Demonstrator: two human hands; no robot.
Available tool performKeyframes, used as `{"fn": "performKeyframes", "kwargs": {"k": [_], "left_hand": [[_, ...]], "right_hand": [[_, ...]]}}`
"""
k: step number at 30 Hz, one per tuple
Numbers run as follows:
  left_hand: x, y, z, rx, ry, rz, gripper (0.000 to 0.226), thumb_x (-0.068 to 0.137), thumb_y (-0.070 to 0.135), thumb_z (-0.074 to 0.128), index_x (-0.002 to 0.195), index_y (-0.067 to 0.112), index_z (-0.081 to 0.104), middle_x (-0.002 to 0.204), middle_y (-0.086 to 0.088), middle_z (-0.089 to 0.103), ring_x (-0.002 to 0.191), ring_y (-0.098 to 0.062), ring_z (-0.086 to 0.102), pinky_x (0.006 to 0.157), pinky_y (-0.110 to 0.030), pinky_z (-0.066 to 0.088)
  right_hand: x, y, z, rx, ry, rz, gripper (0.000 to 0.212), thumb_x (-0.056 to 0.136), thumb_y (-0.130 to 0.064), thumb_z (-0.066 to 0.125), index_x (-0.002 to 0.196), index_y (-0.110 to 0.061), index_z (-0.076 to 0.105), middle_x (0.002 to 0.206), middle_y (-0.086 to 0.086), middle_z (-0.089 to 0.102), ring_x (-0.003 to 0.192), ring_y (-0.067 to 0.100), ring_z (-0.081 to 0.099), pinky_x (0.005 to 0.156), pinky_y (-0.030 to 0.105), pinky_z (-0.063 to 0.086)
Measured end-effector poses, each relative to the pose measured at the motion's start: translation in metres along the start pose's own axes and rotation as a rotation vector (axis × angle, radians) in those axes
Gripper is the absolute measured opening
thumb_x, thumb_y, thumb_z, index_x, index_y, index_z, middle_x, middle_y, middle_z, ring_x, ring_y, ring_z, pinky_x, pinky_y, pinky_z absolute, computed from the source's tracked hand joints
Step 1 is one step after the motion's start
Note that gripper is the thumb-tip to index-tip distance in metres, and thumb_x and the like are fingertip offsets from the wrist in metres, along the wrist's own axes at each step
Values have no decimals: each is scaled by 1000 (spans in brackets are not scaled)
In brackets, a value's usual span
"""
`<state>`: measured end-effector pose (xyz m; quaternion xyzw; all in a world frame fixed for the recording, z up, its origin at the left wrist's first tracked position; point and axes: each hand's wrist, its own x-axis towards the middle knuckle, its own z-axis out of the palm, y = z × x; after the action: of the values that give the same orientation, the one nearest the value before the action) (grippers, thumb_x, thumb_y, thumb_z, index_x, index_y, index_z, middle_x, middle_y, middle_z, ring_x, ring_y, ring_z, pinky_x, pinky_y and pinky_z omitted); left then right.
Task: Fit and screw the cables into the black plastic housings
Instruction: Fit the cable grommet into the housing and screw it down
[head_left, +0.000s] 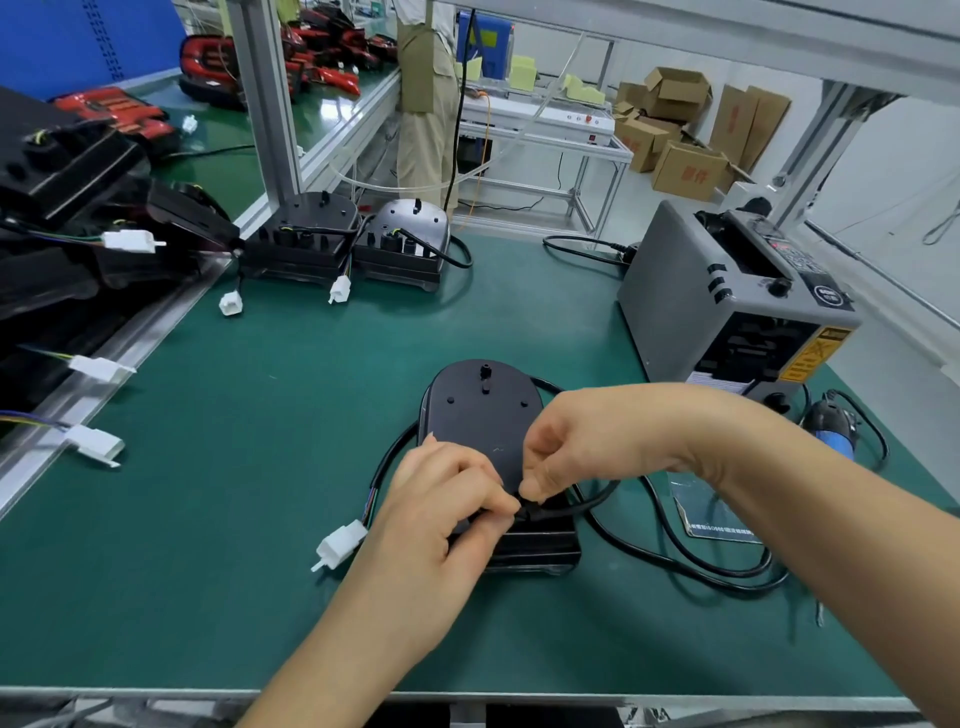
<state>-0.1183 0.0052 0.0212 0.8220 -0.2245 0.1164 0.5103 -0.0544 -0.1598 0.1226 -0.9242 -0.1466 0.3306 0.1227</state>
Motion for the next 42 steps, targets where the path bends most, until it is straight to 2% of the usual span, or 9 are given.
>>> {"fn": "performKeyframes", "kwargs": {"k": [7,12,15,19,27,32,35,37,42], "left_hand": [[0,2,-1,-12,6,-23,10,81,17,62,77,26,62,91,14,56,102,-13,49,102,-19,29],[3,9,-2,36,-16,-88,13,71,33,69,77,31,59,95,19,55,103,-4,47,96,-14,31],[4,13,-1,61,20,-132,23,67,37,75,79,33,56,95,23,53,100,1,44,82,-5,30],[5,16,9,188,75,-129,33,62,53,73,76,33,52,82,18,51,94,2,39,81,-5,28],[5,17,15,225,137,-96,23,71,26,76,79,25,54,81,17,50,91,-4,39,84,-6,27],[3,12,12,190,114,-13,9,74,26,71,78,27,63,80,14,52,95,-7,44,85,-5,27],[-2,2,12,248,133,144,4,76,17,69,77,13,70,79,3,56,94,-20,56,103,-25,36],[-4,-4,15,306,149,234,4,77,11,69,79,7,71,81,-2,59,88,-22,62,103,-39,42],[-3,-8,18,355,170,335,10,83,11,66,79,3,71,84,-6,64,90,-18,64,105,-39,41]], "right_hand": [[8,-17,-15,-150,-148,28,16,86,-43,64,84,-28,68,100,-3,68,96,13,60,89,29,45],[15,-24,-20,-176,-199,59,15,86,-41,65,81,-27,67,77,-10,59,74,2,54,69,17,40],[17,-22,-19,-159,-182,60,16,85,-40,66,77,-27,64,75,-10,57,70,1,53,70,21,42],[17,-15,-13,-75,-144,29,15,86,-37,67,78,-27,59,81,-9,60,75,4,55,73,22,48],[15,-8,-11,-10,-147,2,8,87,-30,65,83,-24,61,78,-10,65,79,4,56,74,24,45],[15,-9,-11,-22,-150,16,13,86,-35,66,76,-28,60,72,-12,64,73,2,54,70,23,43],[15,-9,-11,-9,-159,34,15,86,-34,67,75,-28,59,70,-11,64,75,3,55,71,25,44],[15,-8,-11,-3,-156,40,14,86,-35,67,76,-28,60,71,-11,65,76,3,55,73,26,45],[16,-5,-11,23,-143,35,11,86,-35,67,81,-27,62,70,-12,66,78,3,57,76,27,46]]}}
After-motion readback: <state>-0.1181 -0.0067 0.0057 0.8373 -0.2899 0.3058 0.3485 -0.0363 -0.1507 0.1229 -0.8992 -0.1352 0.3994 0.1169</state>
